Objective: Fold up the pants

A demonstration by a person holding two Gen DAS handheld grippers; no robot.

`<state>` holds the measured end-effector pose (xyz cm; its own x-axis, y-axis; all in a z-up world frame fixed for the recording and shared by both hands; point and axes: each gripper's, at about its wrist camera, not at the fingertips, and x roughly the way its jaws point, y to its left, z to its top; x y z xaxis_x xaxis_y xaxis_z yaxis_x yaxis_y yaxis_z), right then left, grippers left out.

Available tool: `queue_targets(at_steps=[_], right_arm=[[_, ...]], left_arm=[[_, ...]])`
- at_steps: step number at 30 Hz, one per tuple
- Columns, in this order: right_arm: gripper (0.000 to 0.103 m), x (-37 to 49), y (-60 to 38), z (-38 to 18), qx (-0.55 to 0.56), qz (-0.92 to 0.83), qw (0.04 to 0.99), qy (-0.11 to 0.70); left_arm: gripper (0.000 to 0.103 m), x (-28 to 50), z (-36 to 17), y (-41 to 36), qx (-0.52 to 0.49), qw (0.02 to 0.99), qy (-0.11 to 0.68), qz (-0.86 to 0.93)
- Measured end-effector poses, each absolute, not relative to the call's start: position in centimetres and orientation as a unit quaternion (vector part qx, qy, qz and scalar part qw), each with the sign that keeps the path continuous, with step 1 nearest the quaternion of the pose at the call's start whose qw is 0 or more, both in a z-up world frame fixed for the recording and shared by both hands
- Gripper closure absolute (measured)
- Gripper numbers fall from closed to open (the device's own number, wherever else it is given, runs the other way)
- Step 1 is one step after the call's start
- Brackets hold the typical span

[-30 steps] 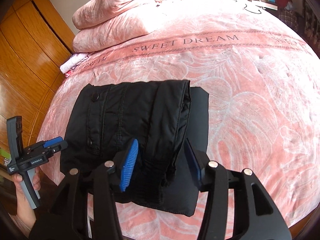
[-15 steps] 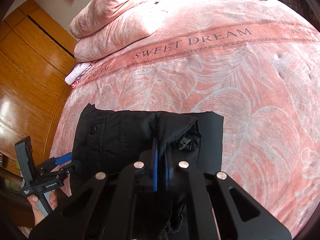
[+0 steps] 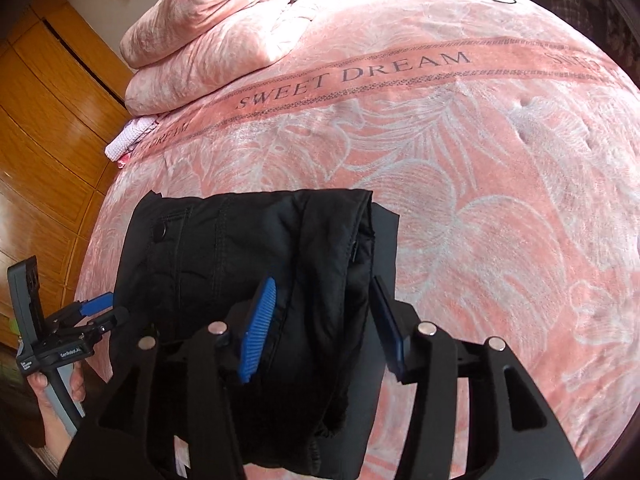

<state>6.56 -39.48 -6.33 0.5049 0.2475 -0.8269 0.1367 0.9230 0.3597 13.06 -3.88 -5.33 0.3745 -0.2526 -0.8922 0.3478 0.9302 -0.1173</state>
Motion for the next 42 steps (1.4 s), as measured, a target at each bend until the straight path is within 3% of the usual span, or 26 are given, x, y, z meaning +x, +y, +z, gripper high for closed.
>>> queue_targets(at_steps=[14,16,17,29,35,39,42], right_arm=[[0.05,0.5,-37.7,-7.8,0.228,0.046,0.825,0.514],[0.056,0.5,-37.7,-8.0,0.24,0.055,0.821,0.514],[0.063,0.5,-37.7,-8.0,0.246,0.061,0.819,0.514],[0.077,-0.5,-37.0,-5.4,0.227,0.071,0.835,0.497],[0.076,-0.3,-37.9,-8.6,0.25,0.06,0.812,0.523],[0.066,-0.7,-37.8,-7.9,0.24,0.052,0.82,0.518],[0.066,-1.6,-37.7,-7.7,0.233,0.05,0.821,0.519]], left_arm=[[0.019,9.6,-5.7,-3.8,0.039,0.829,0.535,-0.156],[0.019,9.5,-5.7,-4.0,0.04,0.83,0.535,-0.154],[0.019,9.6,-5.8,-4.0,0.039,0.829,0.536,-0.155],[0.018,10.0,-5.9,-4.1,0.045,0.829,0.535,-0.156],[0.014,10.5,-6.7,-3.4,0.034,0.825,0.542,-0.155],[0.014,10.2,-6.3,-3.0,0.038,0.829,0.538,-0.151],[0.014,9.8,-6.2,-2.4,0.038,0.828,0.538,-0.15]])
